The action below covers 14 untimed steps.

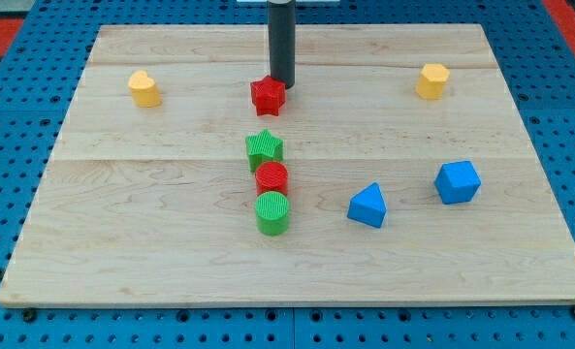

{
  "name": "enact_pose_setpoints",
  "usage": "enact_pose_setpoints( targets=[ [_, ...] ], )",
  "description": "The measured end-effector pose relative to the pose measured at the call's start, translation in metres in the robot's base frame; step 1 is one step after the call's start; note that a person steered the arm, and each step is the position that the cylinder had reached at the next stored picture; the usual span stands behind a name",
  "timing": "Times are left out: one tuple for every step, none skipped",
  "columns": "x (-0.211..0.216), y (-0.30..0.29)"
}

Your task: Move the red star close to the top side of the green star

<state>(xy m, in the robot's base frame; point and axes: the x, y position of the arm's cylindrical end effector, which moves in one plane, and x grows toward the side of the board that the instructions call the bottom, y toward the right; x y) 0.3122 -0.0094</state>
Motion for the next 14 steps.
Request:
enact_pose_setpoints(
  targets=[
    [-0.026,-0.015],
    [-0.025,-0.037],
    [-0.017,-0.044],
    [0.004,-0.044],
    [0.025,-0.04],
    [0.043,-0.039],
    [0.051,-0.039],
    [0.008,-0.039],
    [-0.024,-0.016],
    [-0.033,-0.014],
    [-0.01,-0.005],
    [-0.003,-0.004],
    [0.003,-0.004],
    [0.016,-0.005]
  ],
)
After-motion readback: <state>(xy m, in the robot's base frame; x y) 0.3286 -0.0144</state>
